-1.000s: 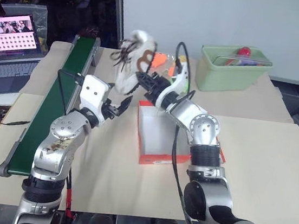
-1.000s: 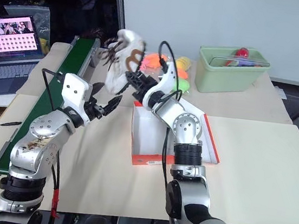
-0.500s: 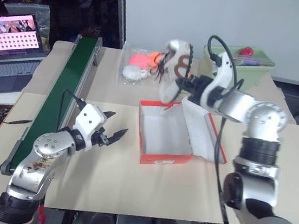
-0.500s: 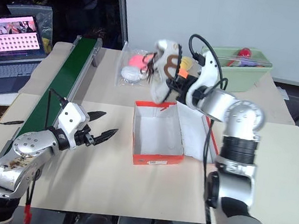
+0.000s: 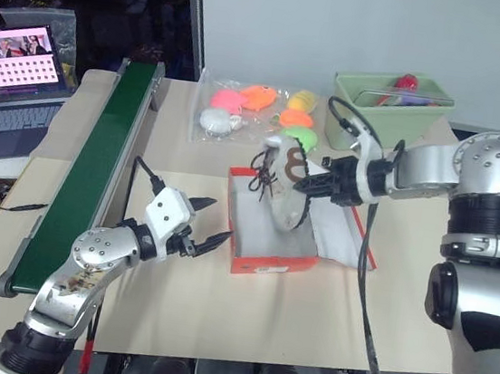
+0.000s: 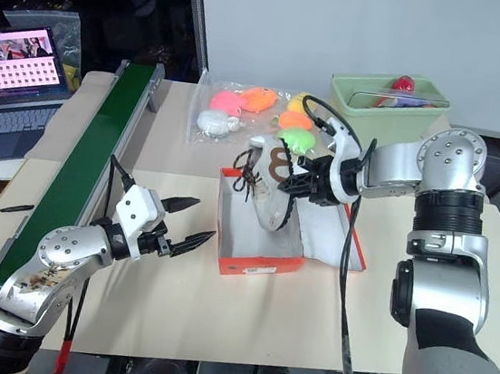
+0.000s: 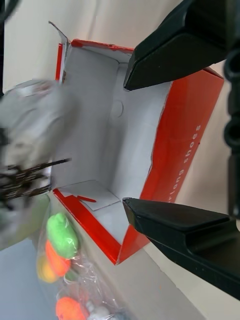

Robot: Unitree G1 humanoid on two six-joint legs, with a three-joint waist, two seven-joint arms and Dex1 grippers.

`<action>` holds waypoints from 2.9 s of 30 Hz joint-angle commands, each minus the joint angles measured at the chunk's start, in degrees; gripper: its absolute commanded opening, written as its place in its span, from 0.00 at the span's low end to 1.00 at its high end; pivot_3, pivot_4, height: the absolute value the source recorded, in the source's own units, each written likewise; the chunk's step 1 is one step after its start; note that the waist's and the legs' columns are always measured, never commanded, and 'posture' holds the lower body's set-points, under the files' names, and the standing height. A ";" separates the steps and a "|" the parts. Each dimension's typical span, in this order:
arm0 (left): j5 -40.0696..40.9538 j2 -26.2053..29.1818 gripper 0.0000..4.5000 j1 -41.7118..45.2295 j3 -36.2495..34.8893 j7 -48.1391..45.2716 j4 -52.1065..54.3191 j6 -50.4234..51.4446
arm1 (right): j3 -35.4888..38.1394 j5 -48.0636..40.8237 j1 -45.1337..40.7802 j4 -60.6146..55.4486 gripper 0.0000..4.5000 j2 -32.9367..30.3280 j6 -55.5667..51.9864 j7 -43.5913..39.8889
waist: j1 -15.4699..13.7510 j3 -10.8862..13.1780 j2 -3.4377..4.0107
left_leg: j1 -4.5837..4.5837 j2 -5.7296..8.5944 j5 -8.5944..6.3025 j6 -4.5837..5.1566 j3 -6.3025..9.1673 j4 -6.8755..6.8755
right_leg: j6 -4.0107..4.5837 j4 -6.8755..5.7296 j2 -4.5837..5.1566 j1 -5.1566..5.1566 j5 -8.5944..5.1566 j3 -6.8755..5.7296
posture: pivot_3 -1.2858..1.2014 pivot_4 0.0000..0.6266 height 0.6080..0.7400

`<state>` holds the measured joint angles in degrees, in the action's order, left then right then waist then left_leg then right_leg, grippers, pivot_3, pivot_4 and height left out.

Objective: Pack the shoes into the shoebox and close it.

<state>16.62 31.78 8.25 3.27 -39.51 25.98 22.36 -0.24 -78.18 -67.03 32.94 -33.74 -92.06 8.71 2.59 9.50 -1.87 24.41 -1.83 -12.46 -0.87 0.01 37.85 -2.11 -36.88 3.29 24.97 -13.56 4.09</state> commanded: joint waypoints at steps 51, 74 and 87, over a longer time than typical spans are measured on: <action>-5.16 -10.34 0.81 9.86 -19.31 31.63 -3.51 12.14 | -11.83 46.70 17.57 -52.11 0.88 -2.53 46.43 -37.62 | -0.27 -0.01 -0.01 | 0.12 0.01 -0.02 0.02 0.14 0.04 | -0.08 -0.19 0.05 0.02 0.04 -0.12 | 0.52 0.24 0.92; -6.54 -2.02 0.99 3.96 -24.10 29.12 -13.37 18.21 | -12.63 41.89 36.42 -48.28 1.00 11.54 56.66 -58.41 | -0.14 0.00 -0.12 | -0.83 -0.01 0.02 -0.07 0.15 0.12 | -0.02 -0.17 0.01 -0.74 0.05 -0.09 | 0.52 0.24 0.92; -7.41 -0.02 0.99 3.86 -24.73 29.57 -15.19 19.29 | -14.01 43.46 35.16 -47.33 1.00 13.89 54.68 -58.91 | -0.16 0.00 -0.12 | -0.86 0.00 0.02 -0.07 0.15 0.12 | -0.02 -0.18 0.03 -0.75 0.05 -0.09 | 0.52 0.24 0.92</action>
<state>9.53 30.97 11.24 -20.43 -10.18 10.31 41.88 -14.94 -34.06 -30.84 -13.25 -20.70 -37.05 -50.07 2.43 9.50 -2.00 23.55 -1.84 -12.44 -0.95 0.17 37.97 -2.13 -37.06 3.32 24.23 -13.50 4.00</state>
